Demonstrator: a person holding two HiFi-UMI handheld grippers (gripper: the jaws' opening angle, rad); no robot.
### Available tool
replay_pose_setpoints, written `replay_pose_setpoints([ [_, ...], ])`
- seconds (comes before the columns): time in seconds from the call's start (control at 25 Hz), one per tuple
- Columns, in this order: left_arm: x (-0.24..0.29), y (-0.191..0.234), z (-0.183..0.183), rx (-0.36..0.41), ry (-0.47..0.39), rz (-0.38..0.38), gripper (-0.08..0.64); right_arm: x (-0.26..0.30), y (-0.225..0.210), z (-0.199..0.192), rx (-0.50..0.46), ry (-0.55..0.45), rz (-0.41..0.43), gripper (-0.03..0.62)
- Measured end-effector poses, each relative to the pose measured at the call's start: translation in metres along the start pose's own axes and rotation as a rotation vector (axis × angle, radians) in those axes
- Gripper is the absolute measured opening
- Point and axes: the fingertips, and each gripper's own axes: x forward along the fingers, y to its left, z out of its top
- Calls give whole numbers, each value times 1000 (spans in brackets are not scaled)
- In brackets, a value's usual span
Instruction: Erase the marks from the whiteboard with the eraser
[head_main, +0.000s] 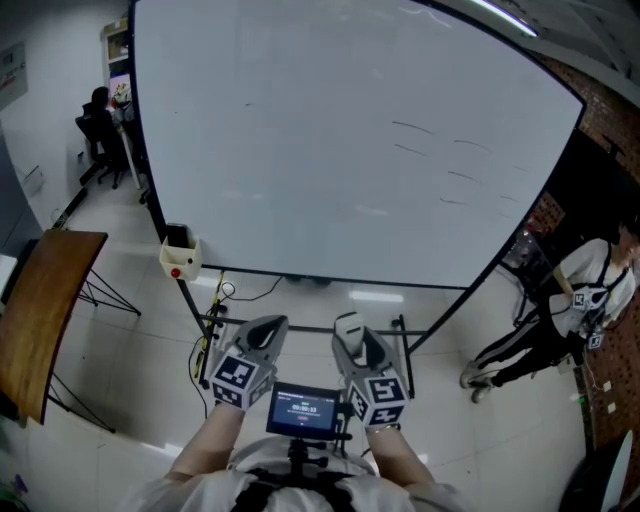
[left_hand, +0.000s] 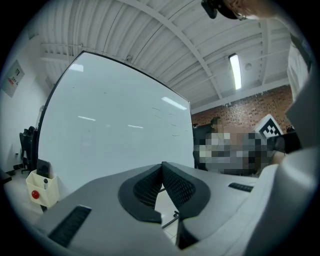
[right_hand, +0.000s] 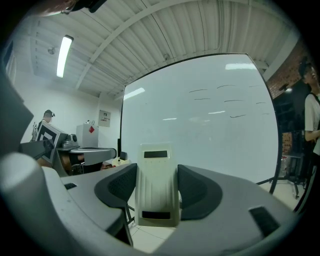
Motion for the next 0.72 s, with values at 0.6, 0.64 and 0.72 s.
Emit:
replay_pose_setpoints([
  [0.6,10,0,-2,-1,8,-11,5,7,-8,5,11,-12,-10,265],
  [0.64,11,0,-2,-2,9,-12,5,7,-7,7,16,-11,-9,265],
  [0.72,12,0,-3,-3,9,-13,5,7,-6,7,23,-7,-6,265],
])
